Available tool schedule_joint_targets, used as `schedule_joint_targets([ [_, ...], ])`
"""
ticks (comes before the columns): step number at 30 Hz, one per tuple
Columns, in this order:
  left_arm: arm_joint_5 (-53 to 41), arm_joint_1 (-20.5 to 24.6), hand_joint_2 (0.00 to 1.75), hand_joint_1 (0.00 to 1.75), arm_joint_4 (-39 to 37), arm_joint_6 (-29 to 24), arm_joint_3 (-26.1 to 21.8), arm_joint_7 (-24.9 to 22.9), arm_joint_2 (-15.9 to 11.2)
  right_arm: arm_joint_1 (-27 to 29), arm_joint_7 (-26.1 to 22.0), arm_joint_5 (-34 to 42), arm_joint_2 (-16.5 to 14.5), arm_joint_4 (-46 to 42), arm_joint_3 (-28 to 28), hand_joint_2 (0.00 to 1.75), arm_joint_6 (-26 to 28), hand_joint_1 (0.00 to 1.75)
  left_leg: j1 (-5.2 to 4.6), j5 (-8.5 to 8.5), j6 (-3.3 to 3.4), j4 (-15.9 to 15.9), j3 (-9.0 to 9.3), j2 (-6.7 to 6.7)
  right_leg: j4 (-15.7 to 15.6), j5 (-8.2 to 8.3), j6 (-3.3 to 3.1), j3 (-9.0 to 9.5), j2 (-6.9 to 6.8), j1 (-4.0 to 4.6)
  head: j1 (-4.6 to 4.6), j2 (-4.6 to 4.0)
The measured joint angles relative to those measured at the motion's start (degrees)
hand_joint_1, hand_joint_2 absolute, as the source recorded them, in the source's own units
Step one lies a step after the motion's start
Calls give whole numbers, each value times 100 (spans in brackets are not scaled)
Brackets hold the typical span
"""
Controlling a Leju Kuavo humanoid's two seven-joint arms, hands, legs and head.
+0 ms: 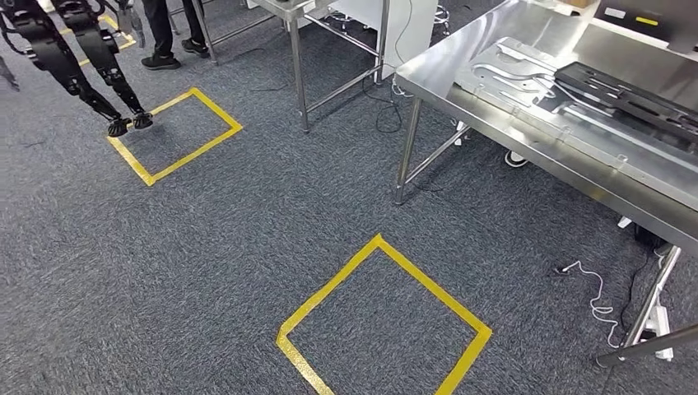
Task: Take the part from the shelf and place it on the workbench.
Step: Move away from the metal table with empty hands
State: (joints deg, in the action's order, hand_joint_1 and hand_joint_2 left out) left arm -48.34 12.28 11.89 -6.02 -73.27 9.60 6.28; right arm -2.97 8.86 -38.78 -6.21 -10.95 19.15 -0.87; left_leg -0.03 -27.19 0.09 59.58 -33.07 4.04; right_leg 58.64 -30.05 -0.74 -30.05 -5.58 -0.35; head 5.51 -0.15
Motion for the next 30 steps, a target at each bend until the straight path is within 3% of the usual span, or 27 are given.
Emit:
schedule_joint_targets([
  [1, 7, 0, 0, 0, 0, -2, -2, 3, -1, -8, 1, -22, 0, 0, 0, 0, 0, 0, -25, -8, 28, -88, 31, 38, -5, -9, 26, 12, -56, 12, 1, -1],
  [3, 25, -24, 0, 0, 0, -9, -9, 8, -6, -35, 2, -55, 0, 0, -1, 0, 0, 0, -23, 19, 87, -130, 26, -87, -19, -27, 82, 45, -143, 19, 1, 0],
  [5, 37, -44, 0, 0, 0, -16, -16, 10, -11, -46, 2, -63, 0, 0, -2, 0, -4, 0, 9, 62, 158, -193, 48, -205, 147, -181, 133, 7, 46, 8, 1, 0],
  [7, 38, -36, 0, 0, 0, -20, -19, 13, -10, -30, 4, -73, 0, 2, -2, 0, -17, 0, 20, 92, 212, -220, 52, -333, 745, -539, 150, -254, 383, -9, 3, 0],
  [9, 39, -30, 0, 0, 0, -21, -20, 13, -10, -13, 12, -84, 0, 4, -2, 0, -32, 0, 9, 99, 229, -206, 32, -480, 1414, -801, 144, -586, 516, -14, 2, 0],
  [10, 39, -36, 0, 0, 0, -21, -20, 13, -11, -8, 15, -87, 0, 5, -2, 0, -37, 0, 3, 98, 230, -194, 28, -560, 1532, -778, 138, -659, 533, -14, 2, 0],
  [11, 39, -41, 0, 0, 0, -21, -21, 13, -11, -5, 17, -93, 0, 7, -2, 0, -38, 0, 0, 95, 227, -176, 27, -643, 1417, -629, 127, -625, 550, -14, 2, 0],
  [12, 39, -46, 0, 0, 0, -21, -21, 13, -11, -4, 17, -100, 0, 8, -2, 0, -39, 0, 0, 89, 220, -155, 27, -727, 1104, -398, 110, -500, 593, -14, 2, 0],
  [14, 39, -45, 0, 0, 0, -21, -21, 12, -4, 6, 17, -116, 1, 12, -2, 0, -39, 0, 5, 74, 194, -110, 7, -877, 384, -43, 70, -207, 855, -18, 2, 0],
  [16, 39, -42, 0, 0, 0, -21, -21, 12, 4, 2, 17, -125, 3, 16, -2, 0, -40, 0, 23, 85, 134, -89, -41, -995, 78, 34, 49, -100, 1033, -7, 3, 0],
  [18, 39, -52, 0, 0, 0, -22, -22, 13, 3, -23, 17, -129, 3, 17, -2, 0, -40, 0, 38, 113, 57, -103, -75, -1108, 28, 57, 24, -89, 937, -8, 2, 0],
  [19, 39, -62, 0, 0, -1, -22, -23, 12, 4, -31, 17, -130, 2, 17, -2, 0, -39, 0, 35, 97, 29, -79, -91, -1072, -13, 76, -3, -63, 868, -18, 1, 0],
  [21, 41, -64, 0, 0, -2, -23, -24, 12, 7, -26, 17, -131, 0, 17, -2, 0, -40, 0, 21, -99, -20, 239, -242, -810, -100, 112, -71, -10, 710, -43, -3, 0],
  [23, 41, -51, 0, 0, -2, -23, -24, 12, 10, -9, 17, -131, 0, 19, -2, 0, -44, 0, 41, -450, -73, 955, -589, -541, -117, 111, -103, 5, 546, -26, -5, 0],
  [25, 40, -55, 0, 0, -2, -22, -25, 12, 10, -2, 17, -131, 0, 20, -2, 0, -48, 0, 82, -587, -126, 1472, -849, -473, -114, 91, -97, 10, 384, -25, -5, -1],
  [26, 39, -64, 0, 0, -2, -20, -25, 9, 9, -3, 17, -133, 0, 20, -2, 0, -50, 0, 105, -500, -147, 1434, -827, -452, -113, 78, -84, 20, 311, -29, -5, -2],
  [27, 37, -71, 0, 0, -2, -15, -26, 5, 8, -5, 17, -136, 0, 20, -2, 0, -52, 0, 125, -325, -163, 1168, -687, -409, -111, 62, -65, 38, 244, -36, -5, -1],
  [28, 34, -71, 0, 0, -2, -7, -26, 1, 7, -7, 17, -140, 0, 20, -2, 0, -55, 0, 139, -127, -178, 759, -469, -298, -107, 40, -38, 62, 181, -39, -5, 0],
  [30, 23, -50, 0, 0, -2, 10, -26, -4, 6, -9, 17, -154, 3, 20, -2, 0, -59, 0, 115, 85, -158, 85, -116, -85, -85, -16, 37, 97, 65, -15, 1, 0],
])
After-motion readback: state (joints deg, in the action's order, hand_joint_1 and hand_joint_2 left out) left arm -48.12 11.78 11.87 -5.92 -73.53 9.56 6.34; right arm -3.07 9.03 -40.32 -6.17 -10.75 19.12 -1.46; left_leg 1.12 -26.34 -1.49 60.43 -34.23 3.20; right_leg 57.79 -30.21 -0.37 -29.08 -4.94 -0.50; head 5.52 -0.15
